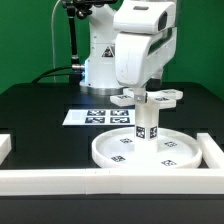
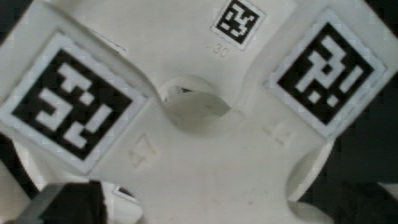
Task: Assemble round table
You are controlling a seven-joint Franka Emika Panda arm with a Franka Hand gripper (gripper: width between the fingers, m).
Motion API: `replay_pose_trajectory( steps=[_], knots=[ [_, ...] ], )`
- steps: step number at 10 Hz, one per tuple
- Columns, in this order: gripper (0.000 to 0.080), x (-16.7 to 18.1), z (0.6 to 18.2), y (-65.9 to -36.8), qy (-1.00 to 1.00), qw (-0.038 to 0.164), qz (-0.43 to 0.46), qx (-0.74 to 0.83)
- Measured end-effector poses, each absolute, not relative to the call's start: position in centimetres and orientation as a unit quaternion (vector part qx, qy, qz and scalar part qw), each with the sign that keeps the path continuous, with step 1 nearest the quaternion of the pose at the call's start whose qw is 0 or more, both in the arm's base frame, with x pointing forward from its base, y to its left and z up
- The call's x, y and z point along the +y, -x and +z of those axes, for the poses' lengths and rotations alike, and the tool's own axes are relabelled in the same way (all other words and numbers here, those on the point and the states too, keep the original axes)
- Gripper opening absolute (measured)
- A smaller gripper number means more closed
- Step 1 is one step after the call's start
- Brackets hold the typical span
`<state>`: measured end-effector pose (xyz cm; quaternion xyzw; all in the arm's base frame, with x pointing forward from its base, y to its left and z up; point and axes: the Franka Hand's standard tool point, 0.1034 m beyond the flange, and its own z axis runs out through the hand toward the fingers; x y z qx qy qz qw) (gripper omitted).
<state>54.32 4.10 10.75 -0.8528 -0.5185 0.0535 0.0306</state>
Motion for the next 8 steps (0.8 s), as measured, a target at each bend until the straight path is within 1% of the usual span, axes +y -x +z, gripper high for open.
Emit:
replay_pose_trajectory(
  steps=[3, 5, 6, 7, 8],
  knots=[
    [0.0649, 3.94, 9.97, -54.05, 0.854, 0.032, 0.059, -0.516],
    [0.0649, 3.85, 9.78, -54.07, 0.855, 0.031, 0.058, -0.515],
    [0.0525, 3.82, 9.77, -54.08, 0.855, 0.031, 0.058, -0.515],
    [0.0453, 3.81, 9.77, -54.08, 0.855, 0.031, 0.058, -0.515],
    [0.0453, 3.80, 9.77, -54.08, 0.855, 0.031, 0.058, -0.515]
  ],
)
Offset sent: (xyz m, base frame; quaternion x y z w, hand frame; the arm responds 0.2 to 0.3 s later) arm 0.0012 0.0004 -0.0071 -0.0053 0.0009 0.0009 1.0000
